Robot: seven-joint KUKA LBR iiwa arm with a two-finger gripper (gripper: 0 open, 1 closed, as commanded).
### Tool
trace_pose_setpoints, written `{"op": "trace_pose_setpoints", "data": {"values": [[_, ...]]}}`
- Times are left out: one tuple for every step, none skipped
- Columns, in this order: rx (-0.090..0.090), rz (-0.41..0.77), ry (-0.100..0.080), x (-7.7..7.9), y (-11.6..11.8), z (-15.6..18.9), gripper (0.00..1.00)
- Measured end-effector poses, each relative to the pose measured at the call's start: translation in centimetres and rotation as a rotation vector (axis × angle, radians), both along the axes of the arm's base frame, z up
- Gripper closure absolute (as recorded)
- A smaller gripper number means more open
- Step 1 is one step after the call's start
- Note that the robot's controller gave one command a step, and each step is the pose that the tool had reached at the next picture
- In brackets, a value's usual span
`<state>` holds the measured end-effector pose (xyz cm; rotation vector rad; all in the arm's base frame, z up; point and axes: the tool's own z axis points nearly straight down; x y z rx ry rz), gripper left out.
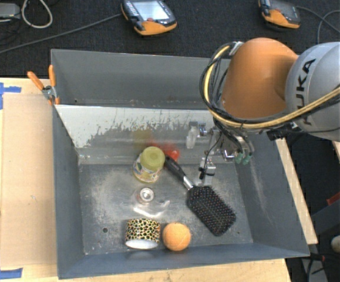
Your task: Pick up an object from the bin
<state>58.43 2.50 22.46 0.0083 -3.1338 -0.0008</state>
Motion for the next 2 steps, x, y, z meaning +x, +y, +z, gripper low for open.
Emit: {"op": "trace_pose_setpoints", "data": {"values": [[0.000,-0.001,-0.007,0.1,0.0,0.4,0.00],[0.001,-0.099,-0.008,-1.2,-1.3,-7.2,0.00]]}}
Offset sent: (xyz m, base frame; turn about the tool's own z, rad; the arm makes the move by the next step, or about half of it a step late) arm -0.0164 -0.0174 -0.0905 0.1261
